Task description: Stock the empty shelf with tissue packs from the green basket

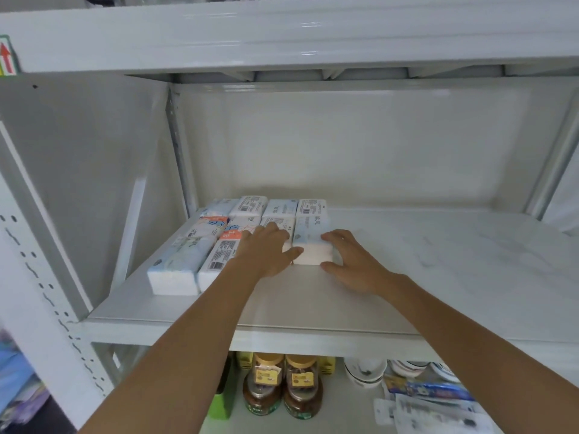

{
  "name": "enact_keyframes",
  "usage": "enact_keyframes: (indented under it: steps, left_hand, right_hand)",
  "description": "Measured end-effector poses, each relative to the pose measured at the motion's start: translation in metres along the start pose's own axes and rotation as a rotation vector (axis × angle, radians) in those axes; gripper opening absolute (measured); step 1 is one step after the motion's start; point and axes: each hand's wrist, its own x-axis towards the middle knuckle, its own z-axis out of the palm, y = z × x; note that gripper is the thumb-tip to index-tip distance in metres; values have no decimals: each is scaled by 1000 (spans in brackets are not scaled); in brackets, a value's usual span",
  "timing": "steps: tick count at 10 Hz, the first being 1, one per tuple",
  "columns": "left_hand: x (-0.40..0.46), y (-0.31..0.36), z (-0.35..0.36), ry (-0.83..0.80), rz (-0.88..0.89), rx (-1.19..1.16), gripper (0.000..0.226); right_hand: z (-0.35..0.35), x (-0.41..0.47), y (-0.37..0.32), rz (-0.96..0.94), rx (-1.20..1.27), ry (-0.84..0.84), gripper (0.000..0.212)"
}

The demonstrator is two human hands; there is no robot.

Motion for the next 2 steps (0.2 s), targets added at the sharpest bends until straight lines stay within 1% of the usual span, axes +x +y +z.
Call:
enact_keyframes:
  steps: [1,2]
  left_hand:
    - [-5,12,-10,15,15,7,63]
    - [-41,27,-3,259,115,-72,51]
  right_hand:
    - [-11,-6,-12,14,-15,-22,69]
    - [-23,-24,-18,-31,55,66,55]
